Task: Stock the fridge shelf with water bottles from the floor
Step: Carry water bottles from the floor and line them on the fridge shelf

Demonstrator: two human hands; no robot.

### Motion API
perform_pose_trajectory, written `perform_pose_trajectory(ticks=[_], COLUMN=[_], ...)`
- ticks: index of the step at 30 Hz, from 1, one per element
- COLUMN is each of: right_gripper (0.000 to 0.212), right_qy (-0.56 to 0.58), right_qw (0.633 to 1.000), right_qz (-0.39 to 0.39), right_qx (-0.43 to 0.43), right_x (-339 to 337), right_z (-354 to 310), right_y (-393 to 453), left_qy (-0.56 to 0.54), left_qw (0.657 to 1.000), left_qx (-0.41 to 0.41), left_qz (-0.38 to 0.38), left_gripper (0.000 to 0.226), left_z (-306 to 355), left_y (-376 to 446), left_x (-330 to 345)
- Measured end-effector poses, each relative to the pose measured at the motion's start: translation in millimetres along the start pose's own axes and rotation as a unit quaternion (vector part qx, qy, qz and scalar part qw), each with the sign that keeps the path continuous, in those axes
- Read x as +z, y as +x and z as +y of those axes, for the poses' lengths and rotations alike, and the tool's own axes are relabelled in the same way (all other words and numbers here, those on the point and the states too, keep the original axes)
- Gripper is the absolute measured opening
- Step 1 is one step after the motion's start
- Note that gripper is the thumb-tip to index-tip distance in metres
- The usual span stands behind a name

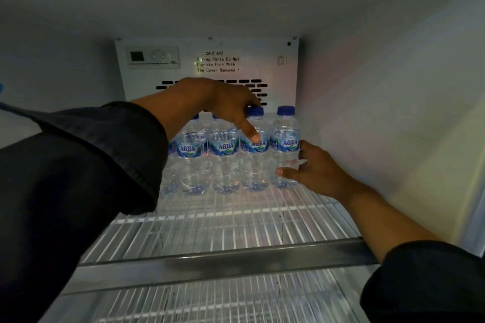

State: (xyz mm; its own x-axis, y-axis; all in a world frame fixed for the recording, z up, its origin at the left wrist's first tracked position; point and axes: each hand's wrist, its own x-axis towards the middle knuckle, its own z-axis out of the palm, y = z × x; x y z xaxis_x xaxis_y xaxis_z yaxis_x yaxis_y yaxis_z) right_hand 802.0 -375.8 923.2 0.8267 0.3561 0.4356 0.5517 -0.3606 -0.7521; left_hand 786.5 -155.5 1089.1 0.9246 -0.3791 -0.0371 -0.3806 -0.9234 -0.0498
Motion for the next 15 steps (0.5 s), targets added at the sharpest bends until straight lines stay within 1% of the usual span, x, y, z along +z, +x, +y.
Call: perform_pose_trajectory(ticks=[5,9,13,15], right_gripper=[0.065,0.065,0.091,0.099], right_qy=[-0.015,-0.014,0.010,-0.005], right_qw=[1.000,1.000,0.999,0.998], right_qz=[-0.003,-0.006,-0.021,-0.034], right_qx=[-0.001,0.014,0.044,0.053], right_x=[0.6,0.4,-0.9,-2.4], right_z=[0.2,-2.1,-5.8,-7.9], right_y=[2.5,1.0,-2.7,-6.4], left_qy=[0.001,-0.002,-0.020,-0.052], left_qw=[1.000,1.000,0.999,0.998], left_qx=[0.005,0.010,0.005,0.003], left_qz=[0.002,0.016,0.029,0.034], left_gripper=[0.084,0.090,0.094,0.096], left_z=[-1.7,-2.6,-5.3,-8.7], left_y=[-2.9,-5.4,-10.8,-17.7], left_x=[0.9,6.8,11.8,13.6])
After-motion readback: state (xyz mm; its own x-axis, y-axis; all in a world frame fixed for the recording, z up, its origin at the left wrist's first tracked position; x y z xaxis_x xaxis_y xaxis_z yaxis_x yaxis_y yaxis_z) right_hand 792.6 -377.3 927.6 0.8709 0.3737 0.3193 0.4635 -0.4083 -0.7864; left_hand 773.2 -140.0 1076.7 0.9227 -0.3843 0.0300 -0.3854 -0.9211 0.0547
